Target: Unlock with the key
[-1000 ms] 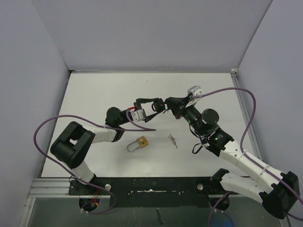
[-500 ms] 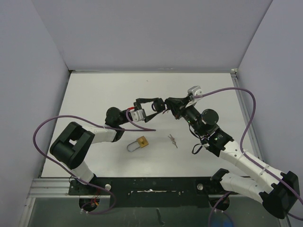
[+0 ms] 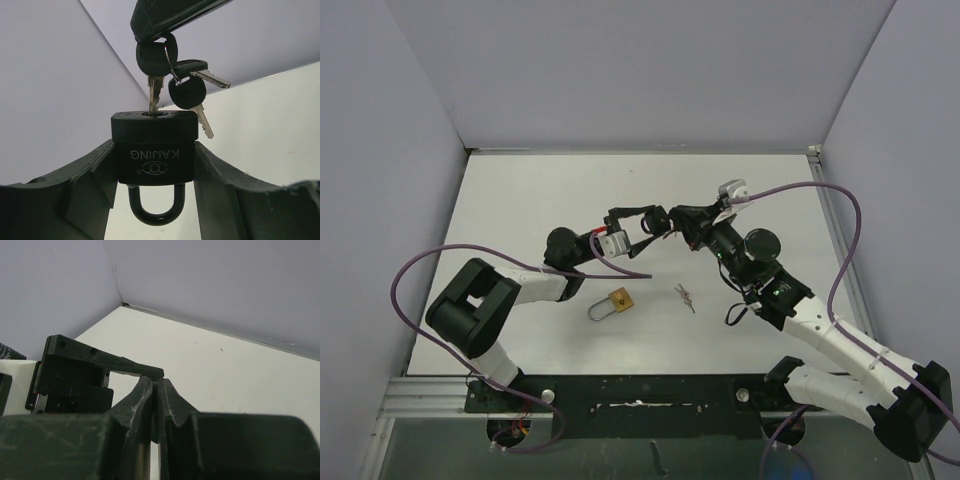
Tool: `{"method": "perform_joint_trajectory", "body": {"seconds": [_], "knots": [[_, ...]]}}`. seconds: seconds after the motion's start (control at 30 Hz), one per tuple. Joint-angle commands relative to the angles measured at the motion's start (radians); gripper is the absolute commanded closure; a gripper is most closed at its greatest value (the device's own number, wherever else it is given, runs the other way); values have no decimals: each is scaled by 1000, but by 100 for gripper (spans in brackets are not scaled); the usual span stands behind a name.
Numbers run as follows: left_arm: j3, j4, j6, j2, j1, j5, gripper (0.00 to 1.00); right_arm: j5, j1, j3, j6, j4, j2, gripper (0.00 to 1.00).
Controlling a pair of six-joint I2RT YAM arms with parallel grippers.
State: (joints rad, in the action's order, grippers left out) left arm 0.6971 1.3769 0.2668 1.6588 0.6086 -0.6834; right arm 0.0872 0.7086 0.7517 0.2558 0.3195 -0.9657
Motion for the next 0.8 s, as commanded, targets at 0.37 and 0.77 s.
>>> {"method": "perform_joint_trajectory", "body": {"seconds": [0.37, 0.77], "knots": [[54, 139, -24, -61, 19, 132, 100, 15, 29, 68, 27, -78, -48, 100], [30, 139, -2, -95, 19, 69, 100, 62, 24, 78, 24, -156, -37, 100]]}}
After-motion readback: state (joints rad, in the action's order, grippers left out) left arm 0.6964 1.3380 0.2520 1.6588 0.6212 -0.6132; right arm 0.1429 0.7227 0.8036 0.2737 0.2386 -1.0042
